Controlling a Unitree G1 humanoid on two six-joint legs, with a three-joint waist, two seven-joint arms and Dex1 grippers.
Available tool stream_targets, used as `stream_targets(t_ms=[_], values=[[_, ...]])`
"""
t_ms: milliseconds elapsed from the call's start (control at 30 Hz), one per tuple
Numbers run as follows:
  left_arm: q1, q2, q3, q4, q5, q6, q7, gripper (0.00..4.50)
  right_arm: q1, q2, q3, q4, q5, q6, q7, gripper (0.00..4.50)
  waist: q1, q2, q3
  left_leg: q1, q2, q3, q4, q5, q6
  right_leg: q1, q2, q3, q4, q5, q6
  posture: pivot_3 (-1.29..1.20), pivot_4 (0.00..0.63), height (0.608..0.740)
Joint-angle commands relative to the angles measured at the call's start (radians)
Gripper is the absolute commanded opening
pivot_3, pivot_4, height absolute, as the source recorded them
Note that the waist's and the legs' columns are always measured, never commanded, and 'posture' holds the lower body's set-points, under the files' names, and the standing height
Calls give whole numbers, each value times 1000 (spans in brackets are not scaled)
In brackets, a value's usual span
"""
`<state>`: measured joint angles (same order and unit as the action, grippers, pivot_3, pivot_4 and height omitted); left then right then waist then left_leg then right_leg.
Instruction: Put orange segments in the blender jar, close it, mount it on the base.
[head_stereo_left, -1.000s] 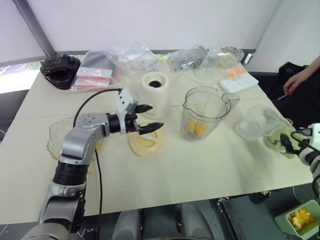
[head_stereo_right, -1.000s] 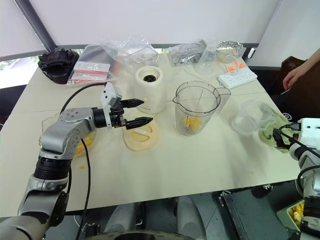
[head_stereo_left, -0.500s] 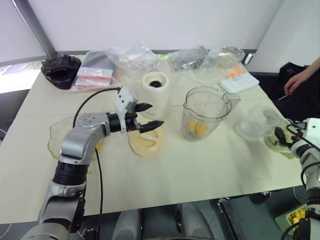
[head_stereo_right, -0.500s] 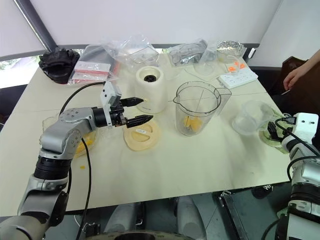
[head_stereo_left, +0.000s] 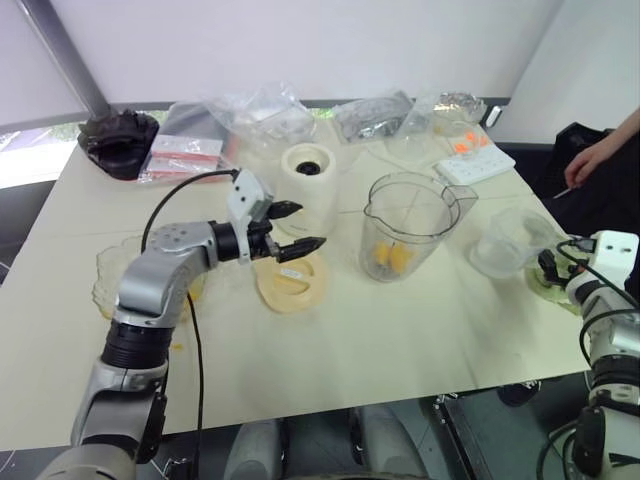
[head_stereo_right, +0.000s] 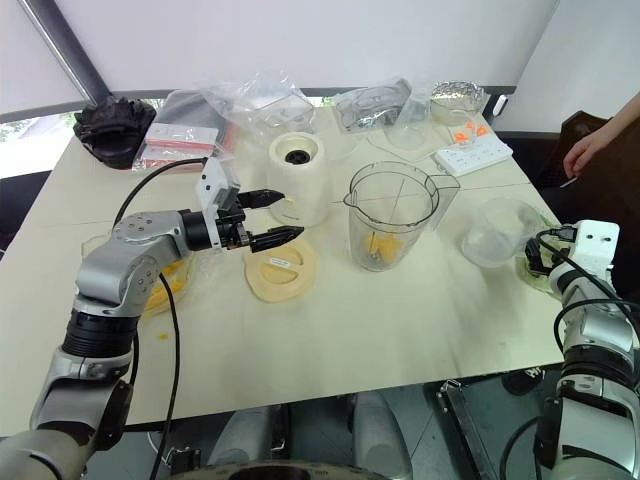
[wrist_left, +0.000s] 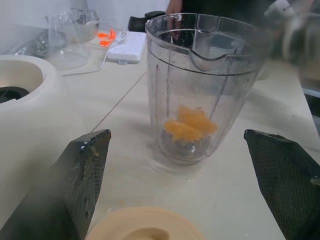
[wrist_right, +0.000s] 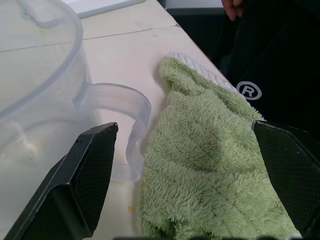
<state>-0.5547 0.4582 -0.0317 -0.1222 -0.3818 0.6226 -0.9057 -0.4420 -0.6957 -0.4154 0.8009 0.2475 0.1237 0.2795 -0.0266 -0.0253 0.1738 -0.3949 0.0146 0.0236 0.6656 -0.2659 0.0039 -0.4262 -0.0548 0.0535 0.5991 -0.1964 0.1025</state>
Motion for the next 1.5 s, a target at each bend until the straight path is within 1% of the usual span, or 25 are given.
stream_targets(t_ms=[33, 100, 133, 167, 200, 233, 300, 333, 367, 533, 767, 967, 1167, 1367, 1500], values=[[-18, 18, 3, -44, -7, -20, 10, 4448, -39, 3, 1, 34, -11, -51, -6, 4500, -8, 0, 0, 0, 0, 0, 0, 0, 0, 0, 0, 0, 0, 0, 0, 0, 150, 740], [-18, 21, 4, -43, -9, -22, 11, 4500, -45, 6, 2, 46, -12, -61, -6, 3932, -14, 0, 0, 0, 0, 0, 0, 0, 0, 0, 0, 0, 0, 0, 0, 0, 150, 740], [-18, 22, 3, -43, -9, -23, 13, 4500, -48, 8, 3, 52, -13, -66, -6, 3571, -16, 0, 0, 0, 0, 0, 0, 0, 0, 0, 0, 0, 0, 0, 0, 0, 150, 740], [-18, 23, 3, -44, -10, -24, 14, 4500, -50, 9, 4, 56, -13, -71, -7, 3112, -17, 0, 0, 0, 0, 0, -1, 0, 0, 0, 0, 0, 0, 0, 0, 0, 150, 740], [-18, 23, 2, -45, -10, -25, 15, 4500, -51, 10, 5, 60, -13, -75, -7, 2483, -18, 0, 0, 0, 0, 0, -1, 0, 0, 0, 0, 0, 0, 0, 0, 0, 150, 740], [-18, 23, 1, -45, -9, -27, 16, 4500, -53, 10, 5, 66, -13, -80, -5, 2063, -17, 0, 0, 0, 0, 0, -1, 0, 0, 0, 0, 0, 0, 0, 0, 0, 150, 740], [-21, 23, -1, -44, -8, -29, 18, 4500, -56, 10, 7, 77, -13, -88, -4, 998, -17, 0, 0, 0, 0, 0, -1, 0, 0, 0, 0, 0, 0, 0, 0, 0, 150, 740], [-22, 23, -2, -43, -8, -30, 18, 4500, -57, 10, 7, 80, -12, -91, -2, 584, -17, 0, 0, 0, 0, 0, -1, 0, 0, 0, 0, 0, 0, 0, 0, 0, 150, 740], [-22, 23, -3, -43, -7, -31, 17, 4500, -57, 12, 8, 81, -12, -94, -1, 20, -17, 0, 0, 0, 0, 0, -1, 0, 0, 0, 0, 0, 0, 0, 0, 0, 150, 740], [-20, 28, -5, -41, -7, -39, 14, 4500, -46, 21, 9, 69, -6, -101, 2, 20, -17, 0, 0, 1, 0, 0, -1, 0, 0, 1, 0, 0, -1, 0, 0, 0, 150, 740], [-18, 28, -12, -46, -5, -42, 19, 4500, 8, 56, -17, -24, 38, -56, 10, 20, -18, 0, 0, 1, 0, 0, -1, 0, 0, 1, 0, 0, 0, 0, 0, 0, 150, 740], [-15, 30, -14, -49, -8, -43, 24, 4500, 96, 140, -73, -270, 123, 32, -33, 20, -21, 0, 0, 2, 1, -1, -1, 0, 0, 2, 1, 1, 0, 0, 0, 0, 150, 740], [-5, 22, -22, -60, -13, -42, 29, 4500, 149, 236, -117, -510, 159, 41, -134, 20, -19, 2, 1, 3, 2, -1, -1, 0, 0, 1, 3, 1, 1, 0, 0, 0, 150, 740], [-8, 17, -31, -54, -11, -51, 27, 4500, 152, 270, -125, -567, 156, 15, -174, 20, -15, 4, 2, 2, 2, -1, -1, 0, 0, 1, 3, 1, 0, 0, 0, 0, 150, 740], [-5, 19, -32, -58, -11, -54, 26, 4500, 153, 267, -121, -607, 154, 25, -186, 20, -16, 4, 2, 2, 2, -1, -2, 0, 0, 1, 3, 1, 0, 0, 0, 0, 150, 740]])
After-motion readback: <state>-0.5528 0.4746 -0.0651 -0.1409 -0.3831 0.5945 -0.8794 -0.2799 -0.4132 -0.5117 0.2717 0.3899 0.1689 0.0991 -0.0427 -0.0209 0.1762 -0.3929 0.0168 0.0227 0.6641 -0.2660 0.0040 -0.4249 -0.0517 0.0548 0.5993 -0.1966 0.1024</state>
